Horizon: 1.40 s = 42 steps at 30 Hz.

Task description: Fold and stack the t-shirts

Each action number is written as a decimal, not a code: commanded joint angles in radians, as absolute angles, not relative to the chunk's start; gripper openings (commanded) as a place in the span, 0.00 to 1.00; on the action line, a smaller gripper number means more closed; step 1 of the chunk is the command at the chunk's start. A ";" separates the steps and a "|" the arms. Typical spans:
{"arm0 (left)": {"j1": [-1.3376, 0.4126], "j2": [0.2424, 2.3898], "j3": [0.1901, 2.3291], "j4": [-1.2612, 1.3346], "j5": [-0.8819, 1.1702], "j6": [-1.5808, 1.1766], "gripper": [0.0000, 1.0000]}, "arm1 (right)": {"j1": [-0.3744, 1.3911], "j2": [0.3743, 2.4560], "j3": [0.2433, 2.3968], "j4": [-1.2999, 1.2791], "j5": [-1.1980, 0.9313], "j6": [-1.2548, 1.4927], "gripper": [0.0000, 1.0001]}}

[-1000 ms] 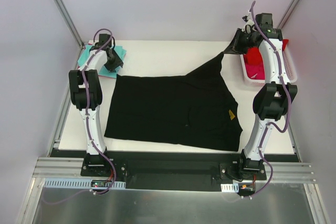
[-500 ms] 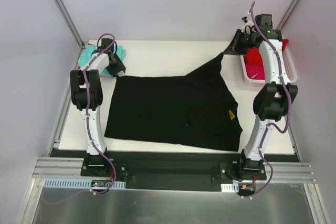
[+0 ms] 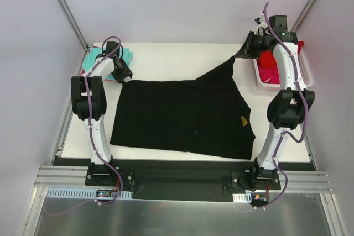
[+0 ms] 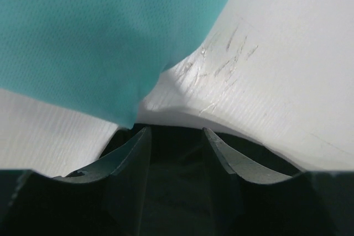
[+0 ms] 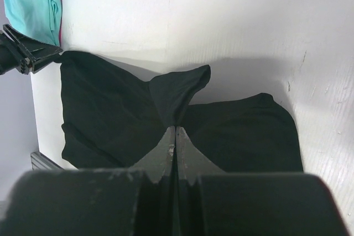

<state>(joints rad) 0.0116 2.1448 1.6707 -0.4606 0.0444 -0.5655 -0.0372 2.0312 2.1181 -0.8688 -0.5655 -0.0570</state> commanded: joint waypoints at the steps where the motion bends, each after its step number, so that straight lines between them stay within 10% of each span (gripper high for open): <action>1: 0.002 2.039 1.623 -0.479 0.041 -0.568 0.41 | -0.034 1.936 2.108 -0.853 -0.589 -0.063 0.01; 37: 0.003 2.107 1.611 -0.459 -0.026 -0.572 0.40 | -0.034 1.913 2.065 -0.825 -0.595 -0.074 0.01; 42: 0.003 2.141 1.612 -0.446 -0.009 -0.591 0.28 | -0.034 1.908 2.062 -0.818 -0.594 -0.078 0.01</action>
